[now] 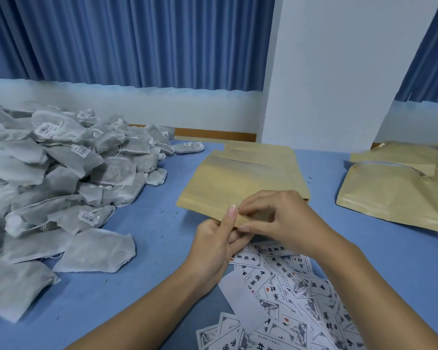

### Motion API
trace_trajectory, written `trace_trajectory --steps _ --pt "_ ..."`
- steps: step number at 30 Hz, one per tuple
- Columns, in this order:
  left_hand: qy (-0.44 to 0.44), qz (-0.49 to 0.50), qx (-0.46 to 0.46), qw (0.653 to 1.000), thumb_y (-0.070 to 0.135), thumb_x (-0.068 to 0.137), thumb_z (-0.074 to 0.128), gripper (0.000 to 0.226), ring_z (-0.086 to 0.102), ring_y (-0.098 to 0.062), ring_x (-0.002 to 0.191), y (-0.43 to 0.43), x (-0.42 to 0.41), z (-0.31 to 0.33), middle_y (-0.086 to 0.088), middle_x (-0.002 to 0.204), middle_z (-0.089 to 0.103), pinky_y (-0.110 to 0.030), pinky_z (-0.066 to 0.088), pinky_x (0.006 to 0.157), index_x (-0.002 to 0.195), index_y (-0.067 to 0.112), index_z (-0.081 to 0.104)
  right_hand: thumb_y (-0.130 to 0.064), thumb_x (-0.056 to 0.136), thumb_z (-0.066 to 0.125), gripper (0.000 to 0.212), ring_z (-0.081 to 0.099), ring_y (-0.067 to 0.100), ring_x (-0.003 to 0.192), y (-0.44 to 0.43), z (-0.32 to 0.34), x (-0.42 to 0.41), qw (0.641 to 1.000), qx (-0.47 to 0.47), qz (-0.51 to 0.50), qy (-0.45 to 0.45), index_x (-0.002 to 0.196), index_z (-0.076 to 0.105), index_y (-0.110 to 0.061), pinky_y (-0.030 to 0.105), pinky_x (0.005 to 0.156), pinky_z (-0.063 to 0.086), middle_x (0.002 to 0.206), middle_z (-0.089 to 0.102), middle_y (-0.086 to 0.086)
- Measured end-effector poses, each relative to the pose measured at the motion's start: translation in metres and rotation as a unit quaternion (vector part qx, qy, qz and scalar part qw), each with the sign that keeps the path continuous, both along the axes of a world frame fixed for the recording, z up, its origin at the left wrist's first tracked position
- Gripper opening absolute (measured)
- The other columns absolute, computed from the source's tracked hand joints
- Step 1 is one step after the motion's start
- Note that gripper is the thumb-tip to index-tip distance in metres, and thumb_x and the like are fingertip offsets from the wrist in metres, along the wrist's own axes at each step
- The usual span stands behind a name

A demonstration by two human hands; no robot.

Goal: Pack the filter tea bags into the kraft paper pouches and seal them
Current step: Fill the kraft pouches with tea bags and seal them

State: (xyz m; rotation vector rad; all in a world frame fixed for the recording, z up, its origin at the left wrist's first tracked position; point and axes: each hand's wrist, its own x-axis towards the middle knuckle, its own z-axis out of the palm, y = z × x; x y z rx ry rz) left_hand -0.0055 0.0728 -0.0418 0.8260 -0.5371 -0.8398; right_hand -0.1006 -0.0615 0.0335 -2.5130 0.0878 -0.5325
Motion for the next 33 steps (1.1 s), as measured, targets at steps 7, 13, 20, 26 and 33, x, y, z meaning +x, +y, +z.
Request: trace_trajectory --steps 7,13,20,26,33 --pt "0.002 0.027 0.007 1.0 0.041 0.093 0.067 0.063 0.064 -0.038 0.117 -0.002 0.0 -0.002 -0.018 0.092 0.042 -0.035 0.051 0.103 0.111 -0.019 0.061 -0.026 0.077 0.086 0.022 0.069 0.006 0.096 -0.009 -0.002 0.001 0.996 0.083 0.017 -0.002 0.098 0.081 -0.02 0.033 0.09 0.054 0.103 0.074 -0.013" --pt "-0.043 0.03 0.02 0.998 0.032 0.099 0.062 0.035 0.047 -0.012 0.065 0.001 -0.004 0.003 0.002 0.058 0.029 -0.041 0.049 0.106 0.072 0.011 0.07 -0.019 0.088 0.074 0.01 0.068 -0.002 0.087 -0.005 -0.001 -0.001 1.0 -0.021 0.007 -0.014 0.092 0.081 -0.024 0.016 0.077 0.049 0.1 0.074 -0.02" --pt "-0.063 0.009 0.007 0.998 0.004 0.103 0.05 0.018 0.061 -0.004 0.066 0.001 0.002 0.005 0.005 0.068 0.063 -0.016 0.053 0.076 0.089 0.004 0.061 -0.023 0.092 0.062 0.011 0.066 0.018 0.088 0.006 -0.002 0.002 0.984 -0.173 -0.036 0.005 0.096 0.072 -0.021 0.039 0.076 0.052 0.099 0.072 -0.008" --pt "-0.021 0.084 0.07 0.994 0.009 0.099 0.052 0.022 0.07 -0.024 0.078 -0.005 0.004 0.008 -0.018 0.077 0.068 -0.04 0.059 0.086 0.086 -0.002 0.066 -0.027 0.095 0.052 0.014 0.059 0.016 0.096 0.019 -0.005 0.004 0.97 -0.235 -0.056 0.002 0.1 0.065 -0.021 0.04 0.072 0.052 0.101 0.064 -0.008" --pt "-0.134 0.147 0.216 0.956 0.022 0.107 0.044 0.045 0.056 -0.027 0.036 -0.003 0.005 0.015 -0.011 0.047 0.052 -0.034 0.046 0.047 0.07 0.002 0.059 -0.012 0.084 0.069 0.008 0.06 0.023 0.069 0.03 -0.002 0.004 0.945 -0.297 -0.139 -0.011 0.084 0.062 -0.016 0.034 0.049 0.046 0.084 0.059 -0.003"
